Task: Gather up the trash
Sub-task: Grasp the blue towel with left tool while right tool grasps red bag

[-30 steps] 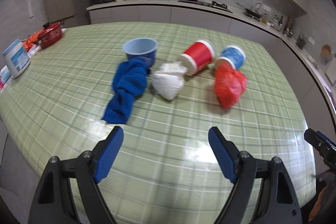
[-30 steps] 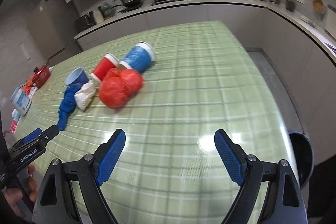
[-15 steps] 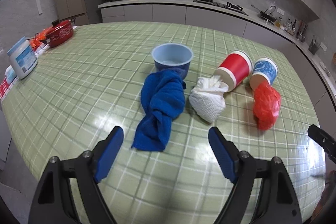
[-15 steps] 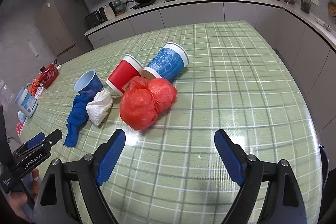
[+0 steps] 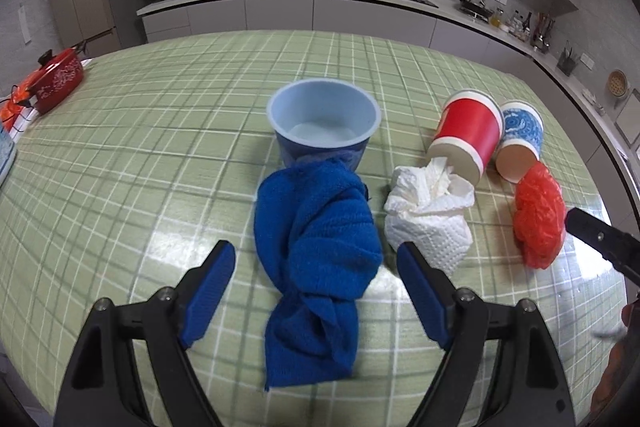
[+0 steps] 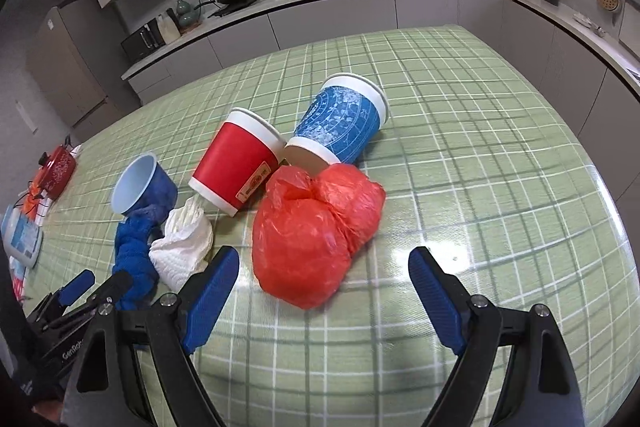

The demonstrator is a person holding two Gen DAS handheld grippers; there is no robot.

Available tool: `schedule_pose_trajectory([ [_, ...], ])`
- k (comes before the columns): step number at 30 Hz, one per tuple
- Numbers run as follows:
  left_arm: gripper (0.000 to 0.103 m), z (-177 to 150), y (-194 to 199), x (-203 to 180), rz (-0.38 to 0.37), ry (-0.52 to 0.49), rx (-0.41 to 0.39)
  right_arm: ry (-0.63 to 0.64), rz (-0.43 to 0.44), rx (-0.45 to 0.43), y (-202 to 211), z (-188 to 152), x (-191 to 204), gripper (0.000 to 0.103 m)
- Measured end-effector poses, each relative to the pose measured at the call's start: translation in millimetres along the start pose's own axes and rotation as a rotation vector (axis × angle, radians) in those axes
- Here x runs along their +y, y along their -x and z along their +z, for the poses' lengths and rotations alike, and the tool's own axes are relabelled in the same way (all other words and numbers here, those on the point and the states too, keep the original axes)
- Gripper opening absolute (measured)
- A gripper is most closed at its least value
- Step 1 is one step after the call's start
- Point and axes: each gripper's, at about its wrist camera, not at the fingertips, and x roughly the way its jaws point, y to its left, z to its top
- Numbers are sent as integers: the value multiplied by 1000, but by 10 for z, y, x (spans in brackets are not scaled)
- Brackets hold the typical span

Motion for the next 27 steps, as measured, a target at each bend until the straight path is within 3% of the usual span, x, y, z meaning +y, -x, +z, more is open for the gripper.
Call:
schedule_pose_trajectory([
  [12,75,-55,-134,94,-83,-10,45,-23,-38,38,-385,9,72,88],
  [15,64,-47,-139,88,-111,-10,47,-32,-26,38,-426,5,57,86],
  [17,53,-45,-137,77,-135,-8,53,-30,-17,43,-446,0,48,74],
  [20,49,-52,-122,24,-139,-23,46,-35,9,52,-470,-19,26,59],
  [27,41,-53,-103,49,-149,-22,35,-20,24,43,-430,-53,-15,44],
])
